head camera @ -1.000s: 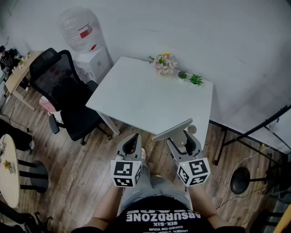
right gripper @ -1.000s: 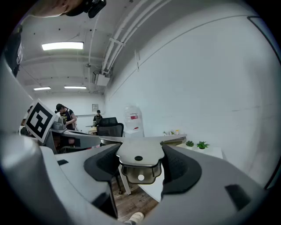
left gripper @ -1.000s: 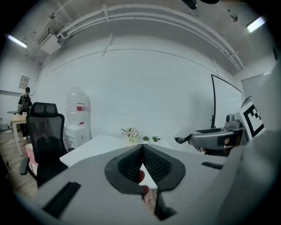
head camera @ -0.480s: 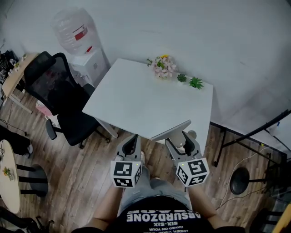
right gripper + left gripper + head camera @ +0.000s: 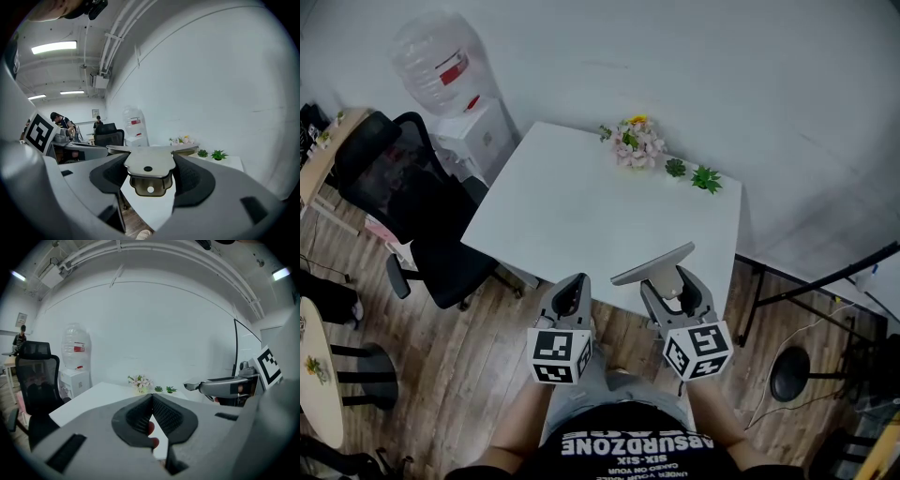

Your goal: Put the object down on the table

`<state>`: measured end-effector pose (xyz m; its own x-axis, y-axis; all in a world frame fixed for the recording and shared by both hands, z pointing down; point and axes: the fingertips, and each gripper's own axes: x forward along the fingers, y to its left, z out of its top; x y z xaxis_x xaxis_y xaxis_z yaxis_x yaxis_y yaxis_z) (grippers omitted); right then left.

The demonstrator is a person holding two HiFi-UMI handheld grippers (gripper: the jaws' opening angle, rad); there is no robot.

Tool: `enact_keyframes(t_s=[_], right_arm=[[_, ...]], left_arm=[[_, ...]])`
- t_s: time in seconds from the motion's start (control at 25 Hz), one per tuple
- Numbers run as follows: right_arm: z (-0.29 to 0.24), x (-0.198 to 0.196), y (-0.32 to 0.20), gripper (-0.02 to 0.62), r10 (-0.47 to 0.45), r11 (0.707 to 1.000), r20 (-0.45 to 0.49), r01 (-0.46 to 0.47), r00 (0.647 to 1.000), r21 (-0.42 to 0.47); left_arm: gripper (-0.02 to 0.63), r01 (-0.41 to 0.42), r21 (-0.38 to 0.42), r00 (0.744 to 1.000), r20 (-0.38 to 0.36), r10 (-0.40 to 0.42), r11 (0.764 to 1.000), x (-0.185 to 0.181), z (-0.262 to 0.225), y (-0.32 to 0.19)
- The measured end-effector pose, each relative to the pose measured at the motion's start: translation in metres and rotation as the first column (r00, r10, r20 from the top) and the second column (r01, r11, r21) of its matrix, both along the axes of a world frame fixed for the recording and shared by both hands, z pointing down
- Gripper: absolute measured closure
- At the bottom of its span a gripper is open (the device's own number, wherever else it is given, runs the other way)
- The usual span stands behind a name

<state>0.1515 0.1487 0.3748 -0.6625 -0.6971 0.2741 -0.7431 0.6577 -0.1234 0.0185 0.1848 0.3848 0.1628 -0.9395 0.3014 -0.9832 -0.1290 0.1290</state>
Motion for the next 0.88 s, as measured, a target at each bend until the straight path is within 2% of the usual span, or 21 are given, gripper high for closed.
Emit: enact_keyframes(t_s=[0.56, 0.88], right_arm=[[-0.004, -0.023, -0.067, 0.307, 0.019, 1.0, 0.007, -0.019, 1.0, 0.008], [-0.001, -0.036, -0.099, 0.308, 0.048, 0.999, 0.003, -0.048, 0.999, 0.0]], left_arm=[[0.6, 0.009, -0.012, 1.0, -0.018, -0.009, 1.0, -0.028, 0.005, -0.057], [0.6, -0.017, -0.024, 0.999, -0.033, 0.016, 1.0, -0.042, 0.012, -0.089]])
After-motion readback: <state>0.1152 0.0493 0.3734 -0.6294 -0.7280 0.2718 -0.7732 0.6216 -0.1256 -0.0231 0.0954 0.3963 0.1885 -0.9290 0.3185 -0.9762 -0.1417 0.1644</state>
